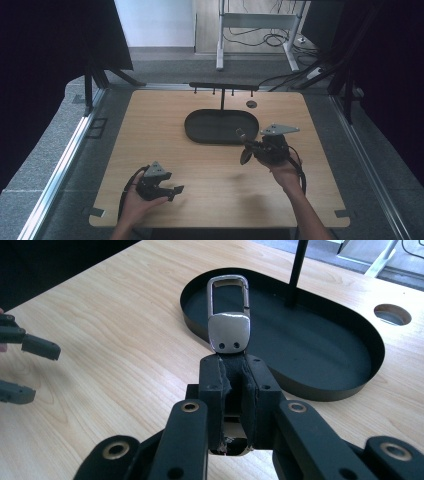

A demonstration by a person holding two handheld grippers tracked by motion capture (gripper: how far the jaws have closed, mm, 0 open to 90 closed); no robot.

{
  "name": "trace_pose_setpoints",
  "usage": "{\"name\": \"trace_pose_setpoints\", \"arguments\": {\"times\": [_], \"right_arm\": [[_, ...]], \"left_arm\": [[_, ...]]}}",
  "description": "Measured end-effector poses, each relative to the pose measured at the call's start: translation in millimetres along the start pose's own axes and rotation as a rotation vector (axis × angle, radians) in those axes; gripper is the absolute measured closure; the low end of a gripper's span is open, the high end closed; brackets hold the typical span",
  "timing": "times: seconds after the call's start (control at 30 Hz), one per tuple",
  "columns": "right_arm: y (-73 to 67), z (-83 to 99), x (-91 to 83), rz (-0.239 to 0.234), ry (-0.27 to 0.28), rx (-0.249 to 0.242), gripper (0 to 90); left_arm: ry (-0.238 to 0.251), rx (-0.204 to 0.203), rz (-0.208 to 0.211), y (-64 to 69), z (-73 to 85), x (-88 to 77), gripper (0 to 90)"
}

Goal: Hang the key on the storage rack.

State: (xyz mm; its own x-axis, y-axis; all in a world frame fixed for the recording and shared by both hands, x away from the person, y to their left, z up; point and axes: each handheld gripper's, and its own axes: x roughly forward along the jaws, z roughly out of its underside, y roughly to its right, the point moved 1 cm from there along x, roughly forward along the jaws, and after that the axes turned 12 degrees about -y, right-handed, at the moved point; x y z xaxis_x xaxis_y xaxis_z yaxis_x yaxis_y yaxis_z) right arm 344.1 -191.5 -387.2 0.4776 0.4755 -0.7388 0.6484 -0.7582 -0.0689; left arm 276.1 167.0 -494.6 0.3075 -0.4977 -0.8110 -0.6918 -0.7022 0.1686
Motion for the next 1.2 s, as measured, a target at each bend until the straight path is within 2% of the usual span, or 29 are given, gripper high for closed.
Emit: {"name": "trace_pose_setpoints", "arguments": {"times": [0.1, 0.87, 0.93, 1.2], "right_arm": [[1.6, -2.4, 1.7, 0.021, 0.0, 0.003, 80.7], [6.7, -21.4, 3.2, 0.044, 0.032, 0.022, 80.7], [8.3, -23.9, 3.0, 0.064, 0.03, 0.021, 80.7], [17.0, -28.9, 3.1, 0.087, 0.038, 0.037, 80.8]], "left_arm": [[-0.003, 0.001, 0.0, 0.1, 0.0, 0.5, 28.9], [-0.002, 0.003, 0.002, 0.3, 0.0, 0.8, 28.9], [-0.002, 0.003, 0.002, 0.3, 0.0, 0.9, 28.9], [-0.007, 0.008, 0.002, 0.6, -0.1, 1.4, 28.9]]}}
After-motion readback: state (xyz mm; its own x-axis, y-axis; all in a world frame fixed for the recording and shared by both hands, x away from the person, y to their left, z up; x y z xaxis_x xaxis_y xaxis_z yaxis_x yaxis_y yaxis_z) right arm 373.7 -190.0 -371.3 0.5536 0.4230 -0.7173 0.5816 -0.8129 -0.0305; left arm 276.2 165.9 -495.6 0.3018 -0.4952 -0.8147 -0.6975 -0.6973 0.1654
